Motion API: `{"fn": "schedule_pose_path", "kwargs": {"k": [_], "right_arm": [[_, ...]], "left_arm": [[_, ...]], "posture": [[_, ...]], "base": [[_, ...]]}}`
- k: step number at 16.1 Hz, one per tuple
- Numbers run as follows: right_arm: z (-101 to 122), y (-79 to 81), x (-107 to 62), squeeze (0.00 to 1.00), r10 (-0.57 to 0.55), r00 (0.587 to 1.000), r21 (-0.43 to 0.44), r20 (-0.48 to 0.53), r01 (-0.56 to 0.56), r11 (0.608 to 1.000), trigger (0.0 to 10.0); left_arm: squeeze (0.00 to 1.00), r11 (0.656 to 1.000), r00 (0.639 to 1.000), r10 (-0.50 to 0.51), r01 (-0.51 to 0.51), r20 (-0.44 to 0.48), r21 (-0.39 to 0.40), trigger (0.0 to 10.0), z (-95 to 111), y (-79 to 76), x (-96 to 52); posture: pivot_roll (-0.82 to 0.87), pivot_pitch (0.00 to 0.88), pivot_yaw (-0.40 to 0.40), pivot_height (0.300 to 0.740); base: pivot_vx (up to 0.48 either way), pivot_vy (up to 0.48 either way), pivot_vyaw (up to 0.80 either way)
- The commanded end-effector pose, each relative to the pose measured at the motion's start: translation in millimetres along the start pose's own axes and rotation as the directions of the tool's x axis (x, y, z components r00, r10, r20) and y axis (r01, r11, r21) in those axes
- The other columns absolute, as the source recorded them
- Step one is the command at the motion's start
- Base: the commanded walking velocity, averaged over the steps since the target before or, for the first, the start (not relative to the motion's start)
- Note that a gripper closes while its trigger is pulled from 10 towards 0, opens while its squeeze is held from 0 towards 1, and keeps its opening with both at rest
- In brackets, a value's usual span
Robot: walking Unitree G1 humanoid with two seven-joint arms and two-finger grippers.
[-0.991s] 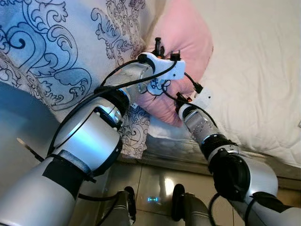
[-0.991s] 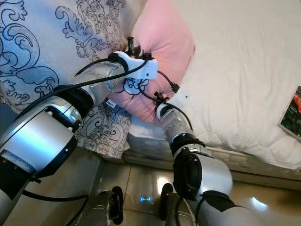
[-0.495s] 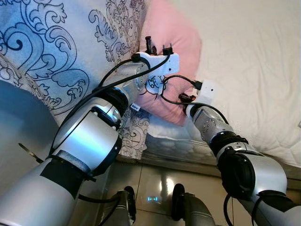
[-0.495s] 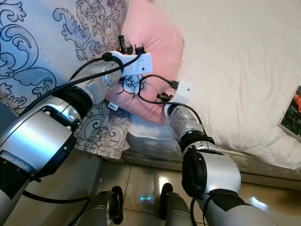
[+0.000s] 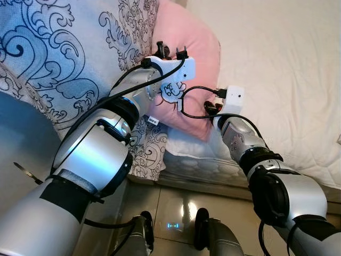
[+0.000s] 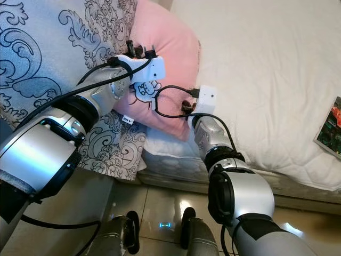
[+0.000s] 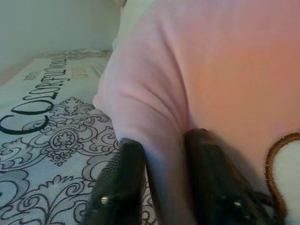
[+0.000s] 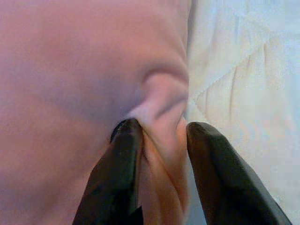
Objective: Clean up the room
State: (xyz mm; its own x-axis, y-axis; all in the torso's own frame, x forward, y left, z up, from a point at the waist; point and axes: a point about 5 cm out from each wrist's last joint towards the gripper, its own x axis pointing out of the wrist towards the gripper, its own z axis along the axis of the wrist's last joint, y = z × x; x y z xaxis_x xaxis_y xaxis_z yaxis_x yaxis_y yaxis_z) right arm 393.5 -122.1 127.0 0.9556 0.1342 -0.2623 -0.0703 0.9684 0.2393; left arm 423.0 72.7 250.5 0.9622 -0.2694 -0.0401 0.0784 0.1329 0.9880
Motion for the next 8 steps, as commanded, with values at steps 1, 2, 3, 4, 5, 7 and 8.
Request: {"fn": "schedule_pose_path", "kwargs": {"k": [1, 2, 3, 4, 5, 7, 8], "right_arm": [[7.7, 4.3, 1.1, 1.00, -0.008, 0.999, -0.002, 0.041, 0.008, 1.000, 10.0], [3.2, 8.6, 0.8, 1.00, -0.014, 0.999, 0.039, 0.048, 0.012, 0.999, 10.0], [0.4, 11.7, 0.6, 1.00, -0.004, 0.999, 0.047, 0.045, 0.002, 0.999, 10.0], [-7.2, 17.8, -0.1, 1.00, 0.002, 0.999, 0.101, 0.037, -0.006, 0.995, 10.0], [-11.7, 20.7, -0.6, 1.00, -0.001, 0.999, 0.152, 0.032, -0.004, 0.988, 10.0], [-24.7, 28.4, -3.7, 1.00, -0.006, 0.999, 0.220, 0.042, -0.003, 0.975, 10.0], [-27.8, 28.8, -4.9, 1.00, -0.012, 0.999, 0.216, 0.049, 0.001, 0.976, 10.0]], "left_arm": [[1.00, 0.999, 1.000, 0.020, -0.019, -0.013, 0.044, 10.0, -7.6, 4.7, -0.9], [1.00, 0.996, 0.999, 0.034, -0.035, 0.008, 0.085, 10.0, -4.5, 8.3, -0.5], [1.00, 0.995, 0.999, 0.038, -0.039, 0.016, 0.097, 10.0, -3.1, 9.5, -0.3], [1.00, 0.991, 0.998, 0.055, -0.060, 0.044, 0.124, 10.0, 2.0, 14.5, 0.2], [1.00, 0.989, 0.997, 0.061, -0.067, 0.055, 0.129, 10.0, 4.6, 17.9, 0.5], [1.00, 0.992, 0.996, 0.073, -0.079, 0.060, 0.097, 10.0, 5.2, 27.5, 0.6], [1.00, 0.994, 0.996, 0.066, -0.071, 0.054, 0.084, 10.0, 3.1, 28.0, 0.4]], "posture": [[0.13, 0.231, 0.012, 0.740], [0.13, 0.225, 0.010, 0.740], [0.12, 0.223, 0.011, 0.740], [0.12, 0.214, 0.011, 0.740], [0.12, 0.210, 0.010, 0.740], [0.11, 0.180, 0.015, 0.740], [0.10, 0.172, 0.016, 0.740]], "base": [[0.000, 0.000, 0.00], [0.000, 0.000, 0.00], [0.000, 0.000, 0.00], [0.000, 0.000, 0.00], [0.000, 0.000, 0.00], [0.000, 0.000, 0.00], [0.000, 0.000, 0.00]]}}
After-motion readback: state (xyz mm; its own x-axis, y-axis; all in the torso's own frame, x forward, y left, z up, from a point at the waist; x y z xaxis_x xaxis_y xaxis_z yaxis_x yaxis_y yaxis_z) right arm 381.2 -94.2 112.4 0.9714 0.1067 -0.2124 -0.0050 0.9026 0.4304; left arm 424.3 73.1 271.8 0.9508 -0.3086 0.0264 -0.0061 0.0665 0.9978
